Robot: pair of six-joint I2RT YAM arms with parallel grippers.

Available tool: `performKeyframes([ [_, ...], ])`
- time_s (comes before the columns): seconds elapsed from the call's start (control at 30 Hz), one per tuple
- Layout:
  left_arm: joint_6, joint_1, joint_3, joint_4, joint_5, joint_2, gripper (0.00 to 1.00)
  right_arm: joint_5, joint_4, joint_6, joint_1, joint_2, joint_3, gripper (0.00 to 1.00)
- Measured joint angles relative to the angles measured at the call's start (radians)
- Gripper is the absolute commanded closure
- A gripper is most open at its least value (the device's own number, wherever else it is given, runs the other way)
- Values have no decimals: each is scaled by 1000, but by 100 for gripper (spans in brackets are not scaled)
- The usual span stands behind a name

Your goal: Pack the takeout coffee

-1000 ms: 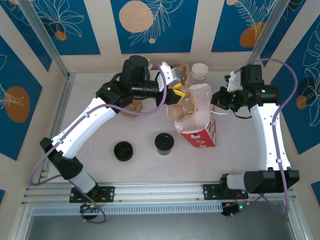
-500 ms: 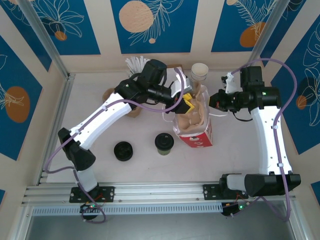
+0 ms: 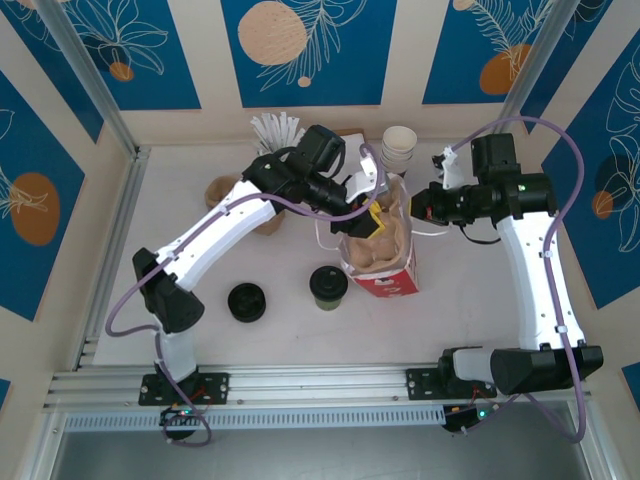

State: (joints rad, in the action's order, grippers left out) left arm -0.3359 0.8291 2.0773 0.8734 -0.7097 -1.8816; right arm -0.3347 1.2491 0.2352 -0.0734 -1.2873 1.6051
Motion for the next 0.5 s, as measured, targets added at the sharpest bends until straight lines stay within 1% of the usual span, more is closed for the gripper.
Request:
performKeyframes([
  [0.3, -39, 0, 13, 37, 50, -45, 67, -46, -3, -2, -7, 3, -33, 100],
  [0.5, -64, 0, 13, 53, 56, -74, 67, -60, -2, -2, -10, 3, -51, 100],
])
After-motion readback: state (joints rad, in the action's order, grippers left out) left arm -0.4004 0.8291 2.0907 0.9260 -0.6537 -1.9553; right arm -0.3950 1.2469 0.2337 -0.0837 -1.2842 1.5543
